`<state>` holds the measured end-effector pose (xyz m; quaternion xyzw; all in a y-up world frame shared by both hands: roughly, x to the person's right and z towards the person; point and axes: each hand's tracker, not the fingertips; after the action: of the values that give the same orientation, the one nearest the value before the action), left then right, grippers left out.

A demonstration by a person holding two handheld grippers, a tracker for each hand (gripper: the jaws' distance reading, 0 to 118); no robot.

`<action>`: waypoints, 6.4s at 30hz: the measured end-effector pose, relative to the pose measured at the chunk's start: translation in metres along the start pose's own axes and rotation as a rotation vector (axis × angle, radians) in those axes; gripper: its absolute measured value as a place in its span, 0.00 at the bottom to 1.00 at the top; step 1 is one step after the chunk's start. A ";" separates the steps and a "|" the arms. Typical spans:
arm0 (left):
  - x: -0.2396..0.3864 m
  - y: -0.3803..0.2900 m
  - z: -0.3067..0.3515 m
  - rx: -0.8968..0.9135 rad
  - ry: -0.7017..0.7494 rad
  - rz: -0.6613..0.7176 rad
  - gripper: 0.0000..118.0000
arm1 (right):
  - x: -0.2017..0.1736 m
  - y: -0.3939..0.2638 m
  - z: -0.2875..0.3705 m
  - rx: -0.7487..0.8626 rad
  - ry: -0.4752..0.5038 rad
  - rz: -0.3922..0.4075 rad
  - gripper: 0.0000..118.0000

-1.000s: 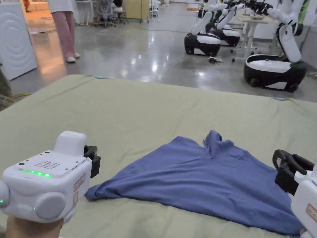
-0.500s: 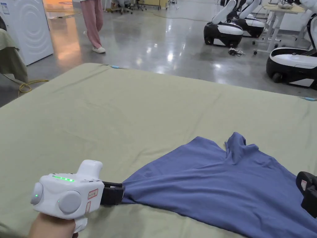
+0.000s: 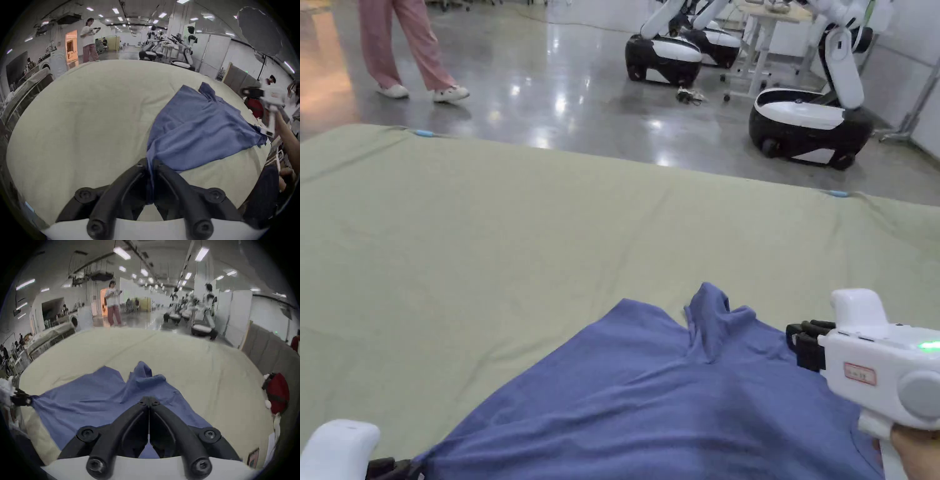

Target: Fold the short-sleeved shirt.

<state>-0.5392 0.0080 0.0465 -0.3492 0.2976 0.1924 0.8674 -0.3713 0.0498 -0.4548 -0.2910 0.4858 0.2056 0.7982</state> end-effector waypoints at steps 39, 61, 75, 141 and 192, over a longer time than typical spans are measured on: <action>0.015 0.158 0.042 0.211 -0.051 0.020 0.02 | 0.045 0.097 0.199 0.271 -0.037 -0.103 0.07; 0.065 0.429 0.179 0.609 0.107 -0.036 0.02 | 0.098 0.284 0.359 0.678 -0.121 -0.186 0.07; 0.031 0.397 0.072 0.507 0.155 0.024 0.02 | 0.108 0.251 0.238 0.575 -0.093 -0.229 0.07; 0.040 -0.105 0.043 0.104 0.141 -0.050 0.86 | -0.036 -0.279 0.285 0.296 -0.270 -0.226 0.02; 0.038 0.052 0.030 0.258 0.060 0.043 0.94 | 0.033 -0.132 0.172 0.248 -0.118 -0.244 0.79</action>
<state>-0.5272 0.0701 0.0137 -0.2339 0.3532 0.1608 0.8915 -0.1635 0.0669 -0.3877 -0.2347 0.4209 0.0625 0.8740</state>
